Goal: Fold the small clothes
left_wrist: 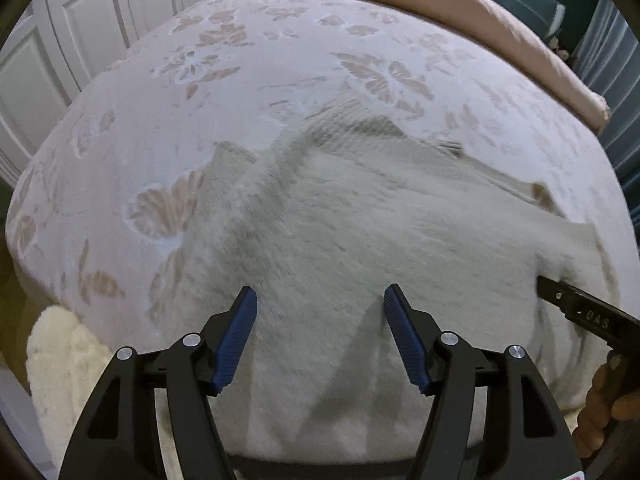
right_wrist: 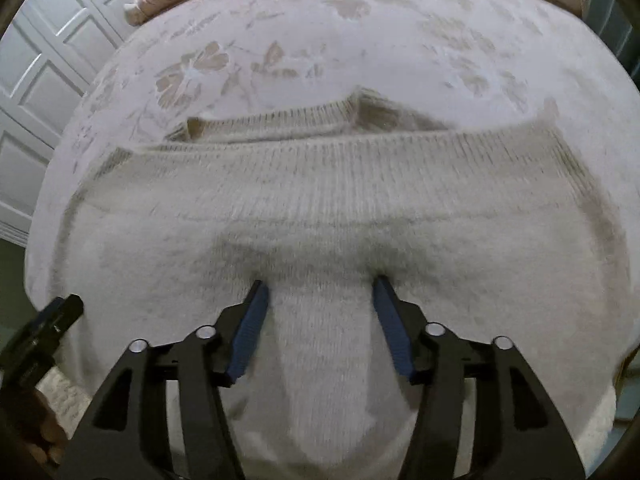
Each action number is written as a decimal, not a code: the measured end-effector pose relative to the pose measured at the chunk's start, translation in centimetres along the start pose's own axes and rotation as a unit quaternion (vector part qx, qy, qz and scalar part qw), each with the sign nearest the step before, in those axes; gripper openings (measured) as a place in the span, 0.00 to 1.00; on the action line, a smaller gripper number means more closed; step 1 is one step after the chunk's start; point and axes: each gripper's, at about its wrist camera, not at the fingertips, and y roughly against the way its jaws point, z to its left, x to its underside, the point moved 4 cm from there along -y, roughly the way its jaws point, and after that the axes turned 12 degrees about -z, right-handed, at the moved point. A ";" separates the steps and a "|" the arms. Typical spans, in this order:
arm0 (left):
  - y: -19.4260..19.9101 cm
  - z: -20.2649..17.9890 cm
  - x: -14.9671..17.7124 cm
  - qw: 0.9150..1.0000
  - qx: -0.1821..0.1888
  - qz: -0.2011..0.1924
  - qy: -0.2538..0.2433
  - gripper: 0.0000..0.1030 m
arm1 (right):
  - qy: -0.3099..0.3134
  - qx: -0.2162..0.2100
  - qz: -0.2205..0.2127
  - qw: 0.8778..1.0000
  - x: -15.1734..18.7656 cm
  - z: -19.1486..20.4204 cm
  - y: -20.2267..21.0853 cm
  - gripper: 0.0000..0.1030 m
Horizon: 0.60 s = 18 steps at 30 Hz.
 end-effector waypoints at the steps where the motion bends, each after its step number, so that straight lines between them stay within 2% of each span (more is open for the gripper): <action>1: -0.5 0.1 0.0 1.000 -0.004 0.005 -0.001 0.63 | 0.013 0.007 0.001 1.000 -0.3 0.4 -0.1 0.57; 4: -0.5 0.0 0.1 1.000 -0.005 0.005 -0.005 0.65 | 0.025 0.017 -0.005 1.000 -1.0 1.2 1.3 0.57; 8: 0.3 0.5 0.1 1.000 0.002 0.003 0.005 0.65 | -0.009 -0.024 -0.021 0.999 -1.0 1.3 4.0 0.56; 11: 2.1 2.0 0.1 0.999 0.009 -0.011 0.039 0.65 | -0.005 -0.043 -0.017 0.999 -0.8 2.6 4.7 0.55; 15: 3.8 4.6 0.1 0.998 -0.006 -0.018 0.066 0.66 | 0.036 -0.051 -0.009 0.998 -0.9 5.3 3.4 0.55; 18: 4.3 6.8 0.9 0.996 -0.016 -0.011 0.090 0.67 | 0.038 -0.055 0.033 0.997 0.0 6.5 0.8 0.56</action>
